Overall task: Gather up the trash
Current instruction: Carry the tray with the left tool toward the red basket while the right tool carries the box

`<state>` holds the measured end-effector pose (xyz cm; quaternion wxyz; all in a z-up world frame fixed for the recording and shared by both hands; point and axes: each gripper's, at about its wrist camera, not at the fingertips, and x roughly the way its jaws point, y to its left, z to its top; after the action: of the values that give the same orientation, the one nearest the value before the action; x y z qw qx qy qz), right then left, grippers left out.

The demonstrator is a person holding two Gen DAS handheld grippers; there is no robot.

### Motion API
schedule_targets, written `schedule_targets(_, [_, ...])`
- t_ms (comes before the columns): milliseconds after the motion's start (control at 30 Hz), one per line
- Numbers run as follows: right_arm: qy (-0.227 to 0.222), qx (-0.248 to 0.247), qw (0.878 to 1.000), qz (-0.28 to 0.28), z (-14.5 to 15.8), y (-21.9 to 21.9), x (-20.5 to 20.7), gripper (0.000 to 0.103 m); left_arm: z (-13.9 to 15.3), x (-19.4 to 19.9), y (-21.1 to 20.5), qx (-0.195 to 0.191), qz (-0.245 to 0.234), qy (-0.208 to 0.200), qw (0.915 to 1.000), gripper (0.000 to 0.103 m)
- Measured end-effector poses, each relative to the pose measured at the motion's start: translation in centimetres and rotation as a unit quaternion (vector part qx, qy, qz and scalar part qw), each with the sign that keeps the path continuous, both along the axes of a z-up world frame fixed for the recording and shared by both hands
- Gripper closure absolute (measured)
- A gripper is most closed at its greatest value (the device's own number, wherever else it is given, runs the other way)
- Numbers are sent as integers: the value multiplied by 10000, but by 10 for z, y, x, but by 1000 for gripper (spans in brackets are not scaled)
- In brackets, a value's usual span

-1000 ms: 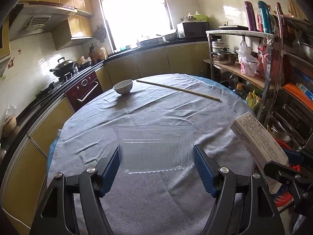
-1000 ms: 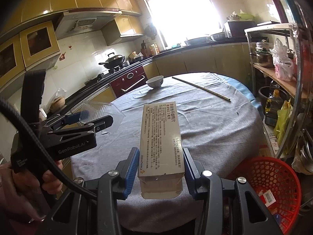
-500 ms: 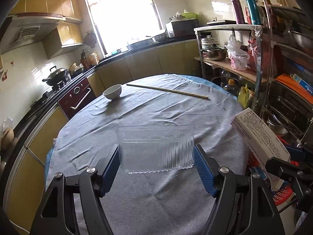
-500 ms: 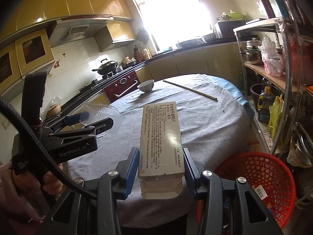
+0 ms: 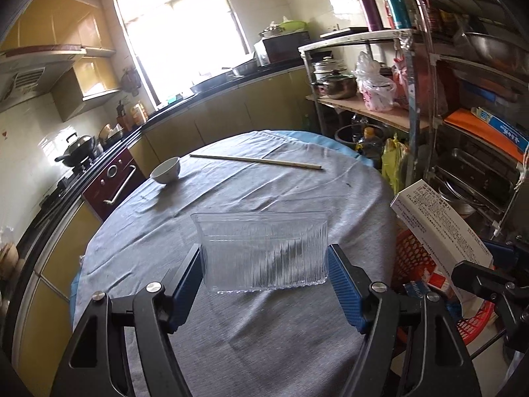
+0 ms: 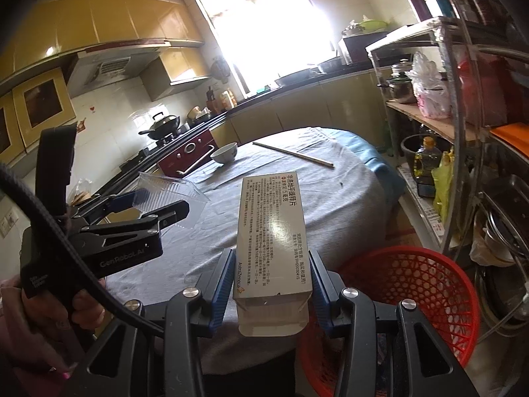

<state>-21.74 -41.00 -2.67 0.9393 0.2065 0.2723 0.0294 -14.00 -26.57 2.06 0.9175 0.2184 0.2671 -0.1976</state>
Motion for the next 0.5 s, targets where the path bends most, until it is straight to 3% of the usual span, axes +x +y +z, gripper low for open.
schedule_targets(500, [149, 68, 9988, -454, -11, -32, -26, 56, -4, -18, -42, 221, -514, -31, 9984, 28])
